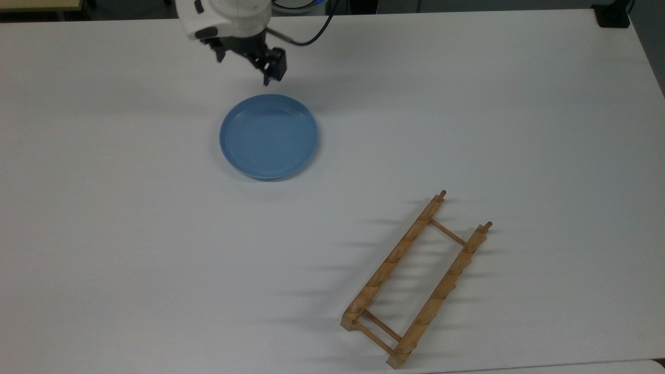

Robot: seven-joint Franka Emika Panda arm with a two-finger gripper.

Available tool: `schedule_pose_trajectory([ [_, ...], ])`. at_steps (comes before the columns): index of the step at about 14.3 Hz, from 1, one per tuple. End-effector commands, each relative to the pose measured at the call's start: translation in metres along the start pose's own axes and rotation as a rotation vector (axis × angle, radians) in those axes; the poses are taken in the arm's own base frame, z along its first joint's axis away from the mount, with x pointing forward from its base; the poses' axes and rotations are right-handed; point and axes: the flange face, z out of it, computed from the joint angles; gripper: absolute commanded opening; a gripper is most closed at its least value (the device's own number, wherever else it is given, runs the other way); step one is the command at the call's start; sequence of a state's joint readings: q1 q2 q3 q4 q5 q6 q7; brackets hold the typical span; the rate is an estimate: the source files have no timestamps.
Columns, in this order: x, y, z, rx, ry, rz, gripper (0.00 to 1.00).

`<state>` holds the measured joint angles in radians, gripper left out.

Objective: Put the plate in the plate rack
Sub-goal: 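Move the gripper over the rim of the light blue plate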

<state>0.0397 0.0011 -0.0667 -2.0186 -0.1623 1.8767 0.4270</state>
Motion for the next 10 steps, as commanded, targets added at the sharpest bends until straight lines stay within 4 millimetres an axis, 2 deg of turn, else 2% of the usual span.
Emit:
schedule_pose_trajectory([
  [1, 0.028, 0.047, 0.034, -0.014, 0.038, -0.115, 1.00],
  [4, 0.038, 0.063, 0.057, -0.025, -0.005, -0.238, 1.00],
  [8, 0.046, 0.069, 0.090, -0.029, -0.064, -0.342, 1.00],
  [10, 0.053, 0.065, 0.098, -0.009, -0.037, -0.333, 1.00],
])
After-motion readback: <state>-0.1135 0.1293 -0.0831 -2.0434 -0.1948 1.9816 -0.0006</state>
